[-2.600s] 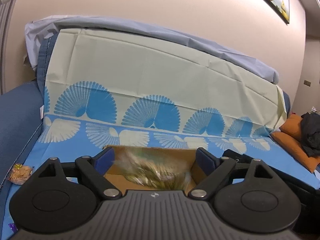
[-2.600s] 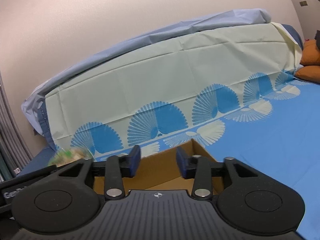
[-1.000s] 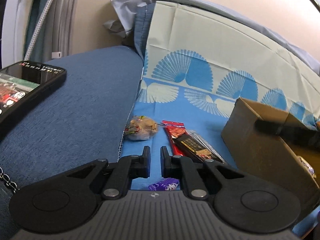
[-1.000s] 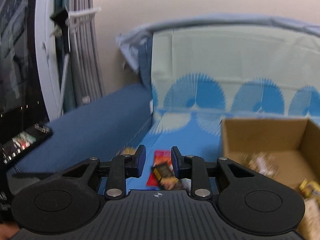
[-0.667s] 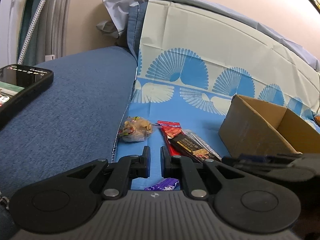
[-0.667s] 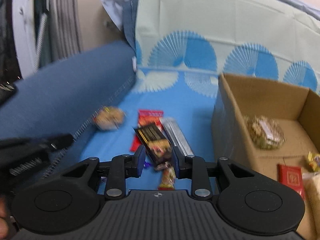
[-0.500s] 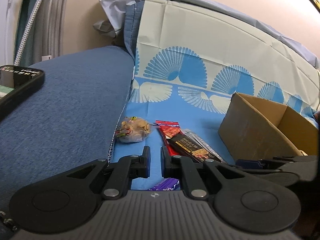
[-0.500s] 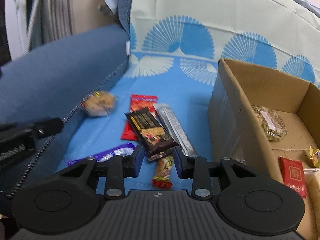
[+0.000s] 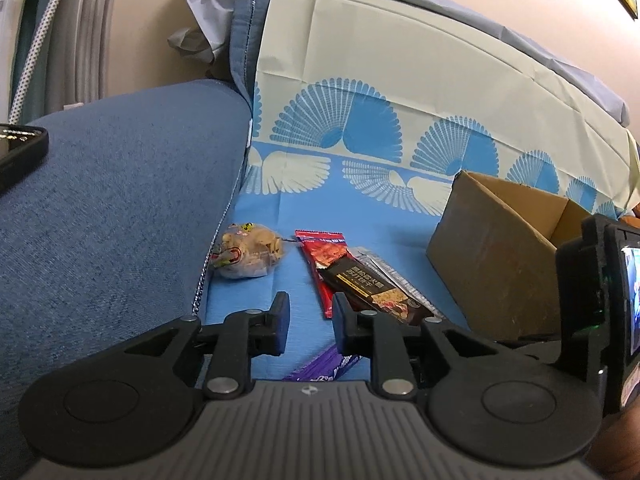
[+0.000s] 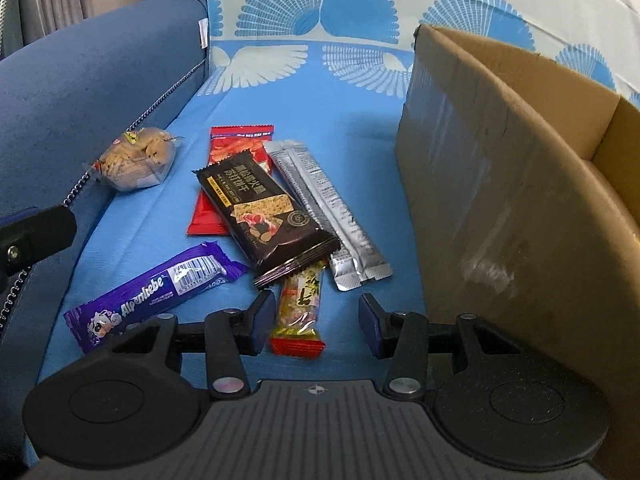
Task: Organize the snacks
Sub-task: 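Grasp the small orange-wrapped bar with the right tool while the left tool grasps the purple chocolate bar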
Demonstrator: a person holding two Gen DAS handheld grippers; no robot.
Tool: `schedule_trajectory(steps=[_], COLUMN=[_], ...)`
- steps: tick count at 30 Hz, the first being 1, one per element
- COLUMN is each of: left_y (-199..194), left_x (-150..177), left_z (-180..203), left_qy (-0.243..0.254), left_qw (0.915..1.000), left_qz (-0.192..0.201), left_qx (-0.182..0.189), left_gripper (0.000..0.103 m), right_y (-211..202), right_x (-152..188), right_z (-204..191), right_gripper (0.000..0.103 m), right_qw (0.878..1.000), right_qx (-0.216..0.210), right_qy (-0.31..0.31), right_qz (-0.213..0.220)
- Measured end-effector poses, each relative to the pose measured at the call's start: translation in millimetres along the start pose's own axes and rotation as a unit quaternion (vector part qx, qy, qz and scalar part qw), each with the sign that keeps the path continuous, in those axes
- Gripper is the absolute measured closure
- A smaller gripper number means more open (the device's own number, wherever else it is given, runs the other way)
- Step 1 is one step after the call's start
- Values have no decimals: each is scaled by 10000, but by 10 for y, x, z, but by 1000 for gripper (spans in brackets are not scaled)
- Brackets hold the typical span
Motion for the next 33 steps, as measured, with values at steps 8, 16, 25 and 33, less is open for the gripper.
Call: schedule_trajectory(steps=[8, 16, 25, 33], left_y=[178, 322, 440, 487], left_x=[73, 140, 214, 254], left_z=[88, 76, 138, 151], left_qy=[34, -118, 122, 198], left_qw=[9987, 9963, 9934, 9912], left_qz=[-439, -803, -1120, -1299], left_qx=[247, 270, 201, 154], left_gripper=[39, 34, 34, 35], right_y=[-65, -211, -381, -561], right_x=[7, 20, 102, 176], right_z=[-21, -50, -113, -137], right_gripper=[81, 84, 84, 84], right_qw=[9995, 9983, 9954, 9919], right_qx=[-303, -463, -799, -1017], right_qy=[-60, -309, -489, -731], right_qz=[56, 158, 208, 199])
Point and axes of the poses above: each gripper's, at about its wrist camera, not at the fingertips, and y roughly the way its jaws point, z to its right, x to its underside, the point moved 7 cm from there along y, roughly the way its jaws point, and after that the axes turned 3 degrees about -x, right-handed, at the moved point
